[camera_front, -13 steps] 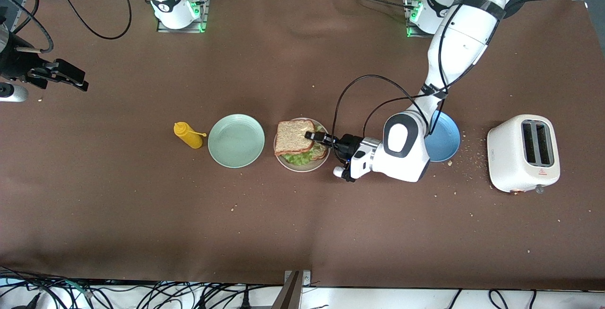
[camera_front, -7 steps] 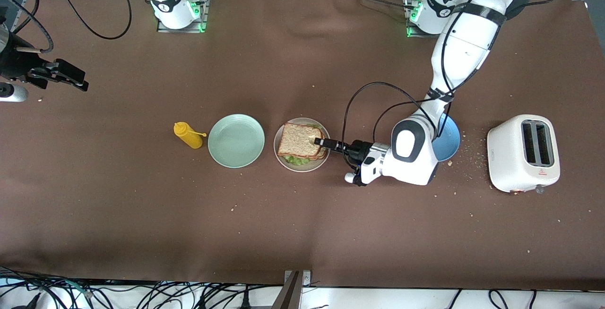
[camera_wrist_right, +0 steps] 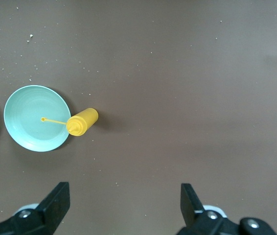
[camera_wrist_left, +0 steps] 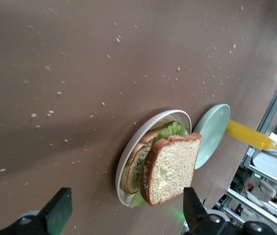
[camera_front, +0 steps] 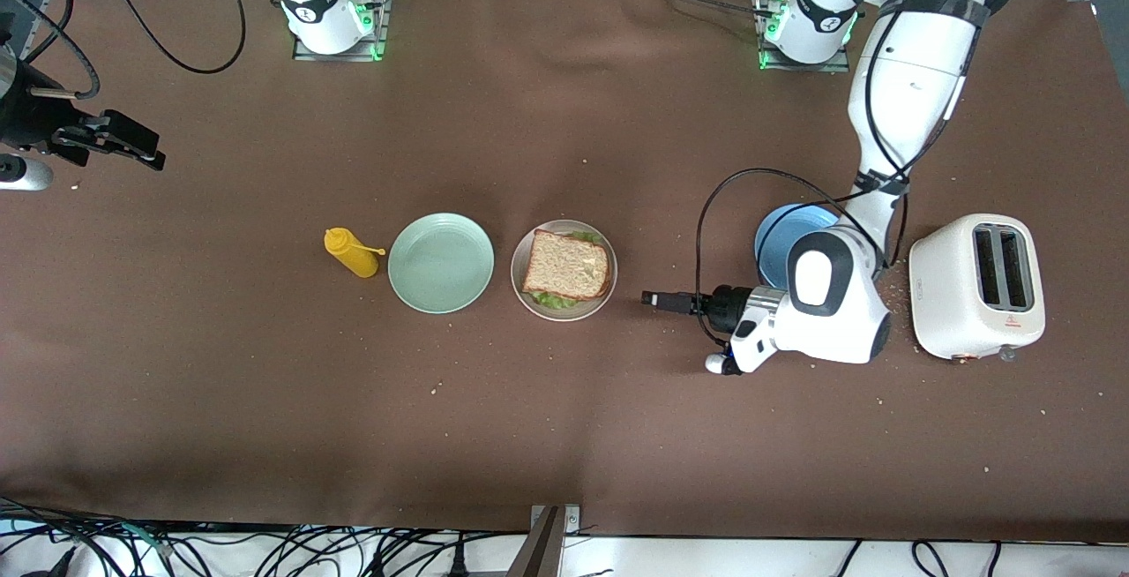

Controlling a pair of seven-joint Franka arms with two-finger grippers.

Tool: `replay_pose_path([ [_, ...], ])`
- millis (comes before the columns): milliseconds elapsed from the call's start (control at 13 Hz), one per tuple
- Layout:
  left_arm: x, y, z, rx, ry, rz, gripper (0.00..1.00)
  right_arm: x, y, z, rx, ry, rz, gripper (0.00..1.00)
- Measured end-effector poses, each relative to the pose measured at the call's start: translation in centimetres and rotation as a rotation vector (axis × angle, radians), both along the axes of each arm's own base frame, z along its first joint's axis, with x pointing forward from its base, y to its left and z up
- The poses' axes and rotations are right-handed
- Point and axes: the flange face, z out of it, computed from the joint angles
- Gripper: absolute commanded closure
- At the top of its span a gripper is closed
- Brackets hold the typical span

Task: Make sandwich in beige plate with both arms
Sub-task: 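Open the left gripper and withdraw it from the sandwich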

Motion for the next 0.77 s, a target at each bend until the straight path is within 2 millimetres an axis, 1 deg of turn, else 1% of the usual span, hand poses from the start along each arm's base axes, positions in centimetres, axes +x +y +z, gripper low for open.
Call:
replay_pose_path([
  [154,0.8,3.3,3.4,0.145,-0.01,0.009,0.0,0.0,0.0,0.0,0.0,0.0,0.0,0.0],
  [307,1.0,7.5,6.2,0.257,-0.022,-0.016,0.0,0.0,0.0,0.0,0.0,0.0,0.0,0.0],
  [537,0.7,16.5,10.3,0.393,-0.018,-0.022,0.0,0.0,0.0,0.0,0.0,0.0,0.0,0.0],
  [614,0.5,19.1,11.8,0.441,-0.021,-0.021,0.0,0.0,0.0,0.0,0.0,0.0,0.0,0.0],
  [691,0.1,21.2,13.2,0.489,-0.023,-0.025,0.0,0.0,0.0,0.0,0.0,0.0,0.0,0.0],
  [768,-0.4,22.8,14.7,0.535,-0.025,-0.033,0.0,0.0,0.0,0.0,0.0,0.0,0.0,0.0],
])
